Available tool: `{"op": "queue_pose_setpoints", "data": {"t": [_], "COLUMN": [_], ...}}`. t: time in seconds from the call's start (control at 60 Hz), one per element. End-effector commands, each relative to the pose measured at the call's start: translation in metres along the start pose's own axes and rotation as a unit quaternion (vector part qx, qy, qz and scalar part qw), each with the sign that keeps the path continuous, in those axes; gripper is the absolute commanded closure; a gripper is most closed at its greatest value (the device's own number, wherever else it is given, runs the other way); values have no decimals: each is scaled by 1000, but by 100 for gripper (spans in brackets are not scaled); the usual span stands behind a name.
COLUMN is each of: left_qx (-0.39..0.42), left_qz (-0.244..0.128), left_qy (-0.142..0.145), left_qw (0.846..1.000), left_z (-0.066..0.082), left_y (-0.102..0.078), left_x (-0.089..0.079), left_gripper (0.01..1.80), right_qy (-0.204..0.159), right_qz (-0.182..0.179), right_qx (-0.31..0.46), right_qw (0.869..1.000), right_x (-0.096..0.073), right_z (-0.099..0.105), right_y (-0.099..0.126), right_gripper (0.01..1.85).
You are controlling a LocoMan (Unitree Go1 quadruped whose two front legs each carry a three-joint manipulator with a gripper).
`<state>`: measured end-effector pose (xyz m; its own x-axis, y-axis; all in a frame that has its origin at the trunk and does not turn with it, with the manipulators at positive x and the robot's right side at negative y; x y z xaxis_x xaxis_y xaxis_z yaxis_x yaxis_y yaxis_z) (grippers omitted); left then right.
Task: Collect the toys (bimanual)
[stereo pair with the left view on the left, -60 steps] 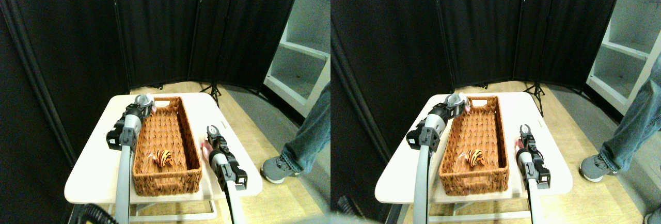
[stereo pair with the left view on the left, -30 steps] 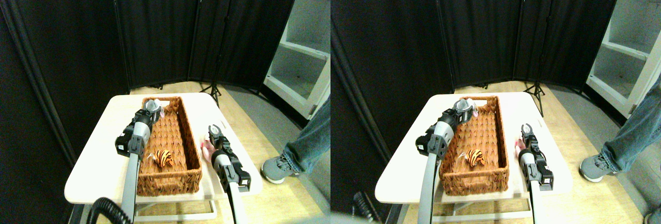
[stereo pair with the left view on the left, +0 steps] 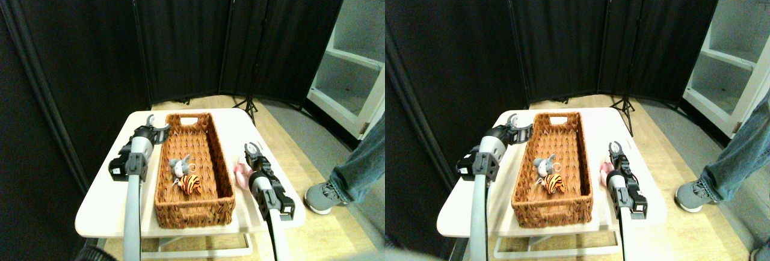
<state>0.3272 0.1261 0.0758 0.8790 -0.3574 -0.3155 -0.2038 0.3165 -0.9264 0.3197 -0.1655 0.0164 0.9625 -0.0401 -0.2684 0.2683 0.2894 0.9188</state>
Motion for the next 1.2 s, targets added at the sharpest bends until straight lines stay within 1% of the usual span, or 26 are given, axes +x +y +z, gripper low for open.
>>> {"op": "queue_pose_setpoints", "data": {"t": [0.017, 0.033, 0.117, 0.217, 0.317, 0.367, 0.4, 0.417, 0.45, 0.567, 0.583, 0.65, 0.7, 0.75, 0.767, 0.783, 0.8, 0.817, 0.833, 0.917, 0.95, 1.0, 1.017, 1.117, 1.183, 1.2], "left_qx": [26, 27, 33, 41, 37, 31, 28, 27, 24, 13, 11, 12, -2, -6, -6, -8, -10, -14, -14, -12, -5, 4, 9, 13, 23, 30], "left_qz": [-16, -16, -19, -1, 14, 20, 22, 26, 30, 36, 46, 52, 50, 47, 47, 47, 47, 48, 49, 49, 48, 51, 55, 58, 61, 64], "left_qy": [-24, -32, -41, -68, -78, -95, -99, -101, -108, -121, -134, -145, -148, -148, -148, -148, -149, -154, -154, -156, -154, -153, -151, -139, -135, -136], "left_qw": [999, 999, 998, 997, 996, 995, 994, 994, 993, 992, 990, 988, 988, 988, 988, 988, 988, 987, 987, 987, 987, 987, 987, 989, 989, 988], "left_z": [13, 16, 28, 37, 41, 43, 44, 45, 47, 49, 50, 50, 51, 51, 51, 52, 52, 51, 51, 50, 51, 51, 51, 52, 52, 52], "left_y": [-1, 1, 11, 26, 36, 46, 49, 52, 58, 71, 75, 80, 83, 88, 88, 89, 90, 91, 91, 92, 92, 92, 92, 92, 91, 90], "left_x": [-5, -7, -13, -21, -26, -29, -30, -31, -32, -34, -35, -36, -36, -35, -35, -34, -34, -34, -33, -31, -30, -29, -29, -28, -28, -28], "left_gripper": [137, 138, 145, 148, 147, 148, 148, 148, 150, 150, 150, 150, 150, 151, 151, 151, 151, 152, 152, 153, 153, 153, 153, 152, 151, 150], "right_qy": [6, 9, 15, 28, 36, 44, 47, 49, 51, 66, 76, 91, 101, 119, 119, 128, 133, 145, 150, 150, 156, 158, 161, 175, 177, 177], "right_qz": [19, 20, 27, 32, 44, 40, 41, 42, 44, 46, 50, 57, 49, 49, 49, 51, 50, 44, 41, 36, 31, 17, 6, 0, -6, -16], "right_qx": [3, 1, -12, -4, -22, -3, -2, -7, -18, -14, -13, -17, -12, -54, -54, -67, -68, -66, -66, -72, -67, -56, -53, -55, -47, -41], "right_qw": [1000, 1000, 999, 999, 998, 998, 998, 998, 998, 997, 996, 994, 994, 990, 990, 988, 988, 986, 986, 985, 985, 986, 985, 983, 983, 983], "right_x": [0, 0, -3, -8, -10, -13, -14, -14, -16, -20, -23, -26, -28, -31, -31, -32, -32, -33, -34, -35, -34, -34, -34, -33, -32, -32], "right_z": [0, 0, -1, -3, -5, -8, -8, -9, -10, -14, -17, -18, -20, -22, -22, -23, -23, -24, -25, -30, -33, -35, -36, -39, -39, -39], "right_y": [5, 5, 9, 14, 17, 20, 21, 21, 23, 26, 28, 30, 31, 32, 32, 32, 32, 31, 30, 25, 21, 18, 15, 6, -1, -6], "right_gripper": [185, 185, 185, 185, 185, 185, 185, 184, 174, 169, 167, 162, 155, 131, 131, 118, 112, 96, 91, 91, 98, 103, 105, 112, 109, 102]}}
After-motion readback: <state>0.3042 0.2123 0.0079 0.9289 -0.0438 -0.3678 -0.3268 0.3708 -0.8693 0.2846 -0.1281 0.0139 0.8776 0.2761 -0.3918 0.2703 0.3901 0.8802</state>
